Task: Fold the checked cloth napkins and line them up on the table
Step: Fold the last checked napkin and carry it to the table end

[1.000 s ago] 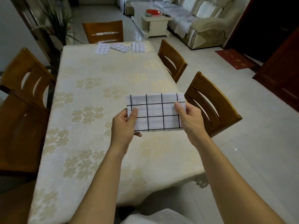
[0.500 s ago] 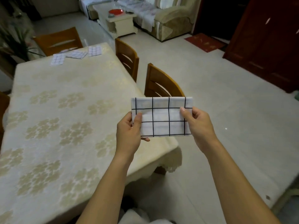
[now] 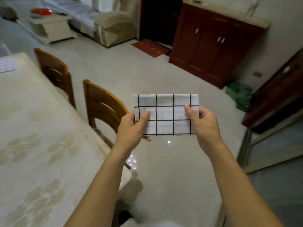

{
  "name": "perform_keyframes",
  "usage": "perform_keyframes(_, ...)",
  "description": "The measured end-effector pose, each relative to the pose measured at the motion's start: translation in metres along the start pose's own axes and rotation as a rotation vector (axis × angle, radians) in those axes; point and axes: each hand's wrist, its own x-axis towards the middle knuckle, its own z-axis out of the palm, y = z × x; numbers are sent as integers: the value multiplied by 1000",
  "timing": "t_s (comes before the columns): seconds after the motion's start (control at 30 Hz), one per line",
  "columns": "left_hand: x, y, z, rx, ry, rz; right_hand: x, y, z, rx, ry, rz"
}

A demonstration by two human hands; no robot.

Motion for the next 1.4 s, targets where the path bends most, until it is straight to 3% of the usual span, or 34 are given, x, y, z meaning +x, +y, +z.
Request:
perform_keyframes(0.1, 36, 4, 15, -4, -80, 3, 32, 2, -9, 58, 30, 90)
perform_keyframes(0.23, 72, 6, 22, 20, -48, 10, 64, 14, -5, 105, 28, 98)
perform_keyframes(0.47, 132, 3, 47, 124, 30, -37, 151, 31, -2, 7, 7, -9)
perform_keyframes(0.77, 215, 12, 117, 221, 297, -92, 303, 39, -26, 153, -260, 6)
perform_keyframes(1.2, 280, 28, 154, 336, 392, -46, 413, 39, -33, 184, -514, 8)
perform_keyframes(1.4, 346, 25, 155, 266, 471, -50, 463, 31, -23, 151, -515, 16)
